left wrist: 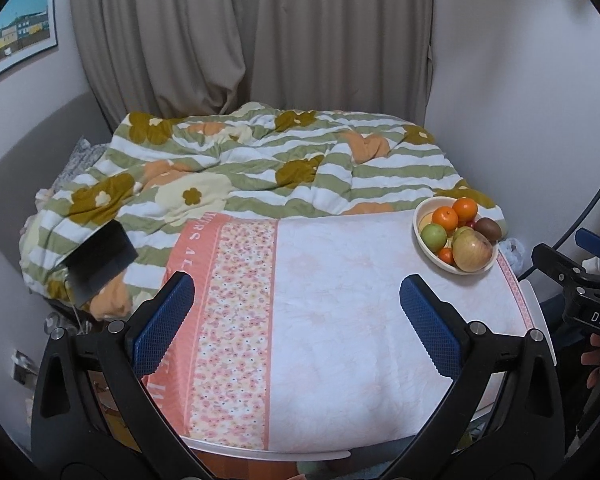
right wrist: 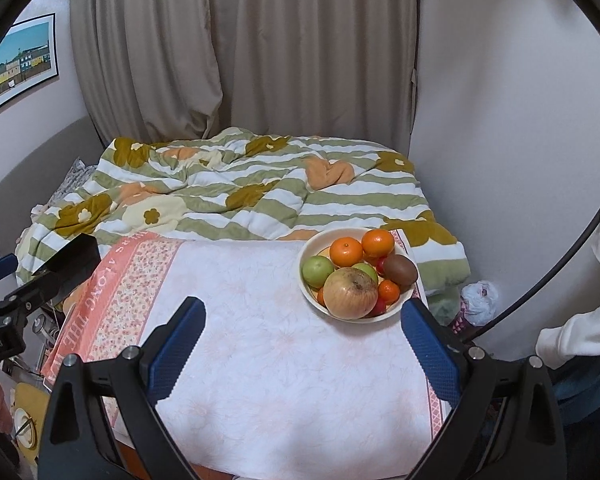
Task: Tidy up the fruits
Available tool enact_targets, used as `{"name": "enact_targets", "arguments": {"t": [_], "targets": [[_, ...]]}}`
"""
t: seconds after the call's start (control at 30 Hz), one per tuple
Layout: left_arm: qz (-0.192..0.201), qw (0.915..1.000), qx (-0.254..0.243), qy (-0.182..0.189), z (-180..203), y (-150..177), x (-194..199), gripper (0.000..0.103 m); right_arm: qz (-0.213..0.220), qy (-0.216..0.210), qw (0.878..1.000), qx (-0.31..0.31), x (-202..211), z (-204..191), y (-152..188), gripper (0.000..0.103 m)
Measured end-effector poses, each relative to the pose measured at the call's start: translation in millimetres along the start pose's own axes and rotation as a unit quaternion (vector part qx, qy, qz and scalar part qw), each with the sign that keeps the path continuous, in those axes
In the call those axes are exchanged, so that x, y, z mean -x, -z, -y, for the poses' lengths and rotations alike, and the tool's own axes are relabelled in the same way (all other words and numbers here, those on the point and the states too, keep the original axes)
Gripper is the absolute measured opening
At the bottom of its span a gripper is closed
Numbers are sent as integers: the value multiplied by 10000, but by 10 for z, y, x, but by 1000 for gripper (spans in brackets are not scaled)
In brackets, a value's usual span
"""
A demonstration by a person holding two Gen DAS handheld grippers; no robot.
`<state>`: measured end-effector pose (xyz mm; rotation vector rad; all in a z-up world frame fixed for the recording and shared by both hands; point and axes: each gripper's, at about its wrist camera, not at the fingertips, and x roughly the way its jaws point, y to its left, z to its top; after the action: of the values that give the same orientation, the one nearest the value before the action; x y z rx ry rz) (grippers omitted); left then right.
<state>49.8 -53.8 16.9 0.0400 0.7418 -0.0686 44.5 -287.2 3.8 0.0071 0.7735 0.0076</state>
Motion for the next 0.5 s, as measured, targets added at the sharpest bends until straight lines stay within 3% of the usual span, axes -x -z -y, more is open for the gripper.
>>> {"name": "enact_targets", "arguments": {"t": [0.5], "targets": [[38, 10000, -34, -15, -5, -28, 14, 103, 8, -10, 10000, -1, 9, 15, -51, 97]]}}
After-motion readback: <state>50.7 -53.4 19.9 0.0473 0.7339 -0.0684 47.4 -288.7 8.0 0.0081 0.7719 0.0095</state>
